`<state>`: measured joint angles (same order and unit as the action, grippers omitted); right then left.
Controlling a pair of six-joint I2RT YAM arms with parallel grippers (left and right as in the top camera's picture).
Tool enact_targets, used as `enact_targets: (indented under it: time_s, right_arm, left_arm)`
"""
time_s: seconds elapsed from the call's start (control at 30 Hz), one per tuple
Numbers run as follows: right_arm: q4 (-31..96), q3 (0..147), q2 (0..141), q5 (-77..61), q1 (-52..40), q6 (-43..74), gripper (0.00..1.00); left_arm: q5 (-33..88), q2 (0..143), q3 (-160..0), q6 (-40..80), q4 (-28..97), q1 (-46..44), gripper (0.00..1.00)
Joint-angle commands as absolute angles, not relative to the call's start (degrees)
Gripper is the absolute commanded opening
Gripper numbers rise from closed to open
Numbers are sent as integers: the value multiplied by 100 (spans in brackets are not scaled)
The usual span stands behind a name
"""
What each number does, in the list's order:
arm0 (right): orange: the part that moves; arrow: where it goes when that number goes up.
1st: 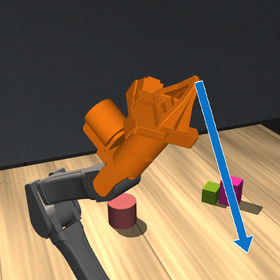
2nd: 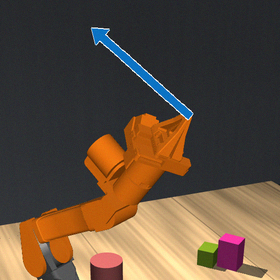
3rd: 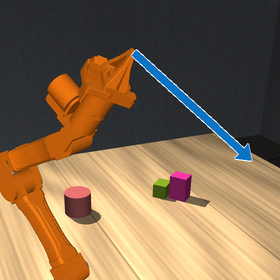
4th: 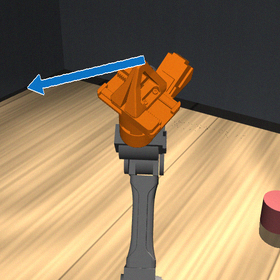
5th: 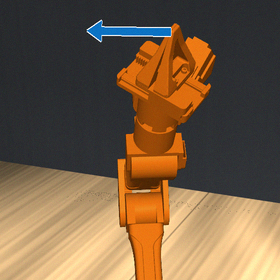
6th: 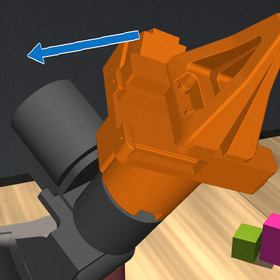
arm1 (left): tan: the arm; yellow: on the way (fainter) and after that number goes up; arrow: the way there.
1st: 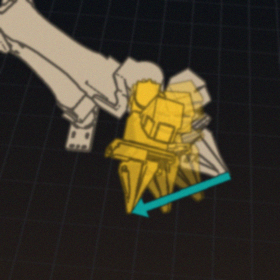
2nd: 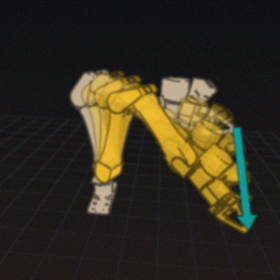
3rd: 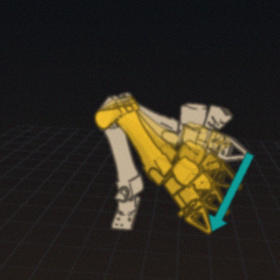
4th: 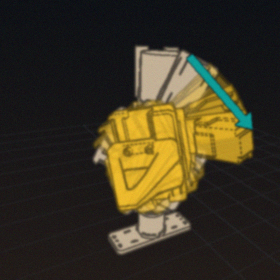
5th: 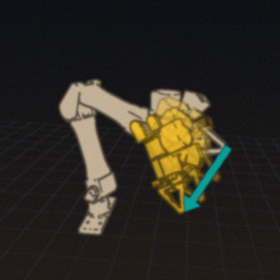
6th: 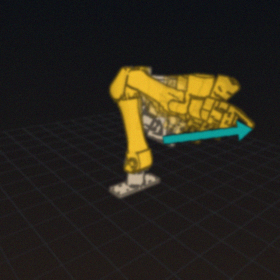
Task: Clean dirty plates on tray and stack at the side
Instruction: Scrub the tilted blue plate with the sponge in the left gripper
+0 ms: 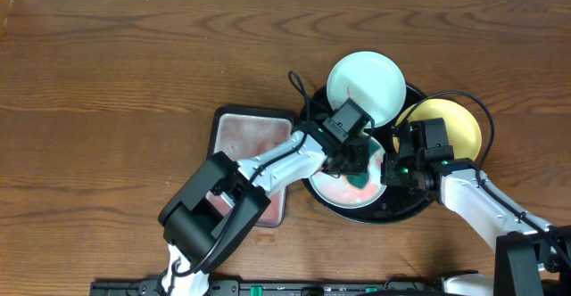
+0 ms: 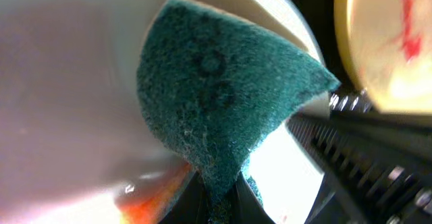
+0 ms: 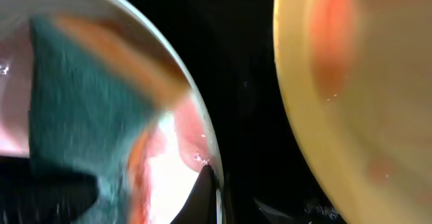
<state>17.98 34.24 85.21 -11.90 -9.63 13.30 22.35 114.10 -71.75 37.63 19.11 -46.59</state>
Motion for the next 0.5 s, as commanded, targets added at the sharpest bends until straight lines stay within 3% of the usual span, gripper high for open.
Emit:
enact_targets:
  time_s: [0.0, 0.3, 0.47]
  right_arm:
    - [2016, 3096, 8829, -281, -941, 1151, 1]
    - [2080, 3096, 8829, -281, -943, 1151, 1]
    - [2080, 3096, 8829, -279, -941, 1149, 1]
  left_arm:
    - [2029, 11577, -7048, 3588, 2637, -4764, 7]
    - [353, 11476, -7089, 3586, 4084, -3854, 7]
    - [266, 11299, -7234, 3568, 4359, -3503, 7]
